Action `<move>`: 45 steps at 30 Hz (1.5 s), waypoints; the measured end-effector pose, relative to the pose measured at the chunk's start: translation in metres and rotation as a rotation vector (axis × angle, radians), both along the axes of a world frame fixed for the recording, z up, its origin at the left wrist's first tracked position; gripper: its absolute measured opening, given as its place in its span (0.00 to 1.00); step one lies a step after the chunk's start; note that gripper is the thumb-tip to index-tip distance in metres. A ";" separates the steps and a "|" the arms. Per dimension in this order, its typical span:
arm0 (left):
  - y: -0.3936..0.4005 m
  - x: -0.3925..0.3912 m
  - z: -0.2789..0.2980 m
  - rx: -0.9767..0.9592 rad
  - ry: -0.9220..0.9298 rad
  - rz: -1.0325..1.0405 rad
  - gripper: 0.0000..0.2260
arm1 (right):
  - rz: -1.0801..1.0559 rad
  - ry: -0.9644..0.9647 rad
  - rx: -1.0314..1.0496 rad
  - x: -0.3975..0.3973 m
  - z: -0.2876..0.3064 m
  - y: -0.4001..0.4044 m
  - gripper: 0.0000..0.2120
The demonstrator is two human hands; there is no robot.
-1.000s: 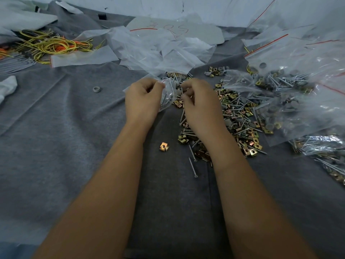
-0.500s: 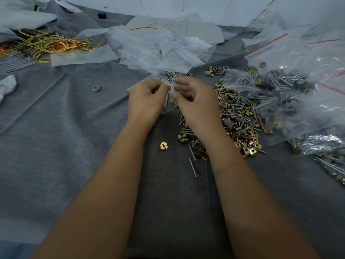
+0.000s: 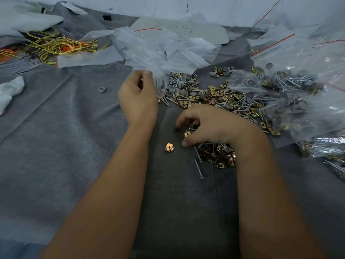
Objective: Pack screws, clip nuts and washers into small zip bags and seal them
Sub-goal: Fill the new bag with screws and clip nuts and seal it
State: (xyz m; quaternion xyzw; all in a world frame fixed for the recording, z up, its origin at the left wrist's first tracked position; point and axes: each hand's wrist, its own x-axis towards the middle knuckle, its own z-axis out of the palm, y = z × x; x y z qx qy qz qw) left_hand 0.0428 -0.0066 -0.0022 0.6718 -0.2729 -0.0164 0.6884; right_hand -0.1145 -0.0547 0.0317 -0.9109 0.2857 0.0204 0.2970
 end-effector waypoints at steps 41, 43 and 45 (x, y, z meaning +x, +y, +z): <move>-0.006 0.003 -0.008 0.295 -0.123 -0.220 0.09 | -0.181 -0.257 -0.303 0.013 -0.013 -0.003 0.12; -0.006 0.003 -0.008 0.289 -0.131 -0.223 0.09 | -0.214 -0.320 -0.265 0.014 -0.016 -0.004 0.15; -0.005 0.003 -0.008 0.265 -0.127 -0.237 0.06 | -0.266 -0.406 -0.219 0.015 -0.017 -0.005 0.18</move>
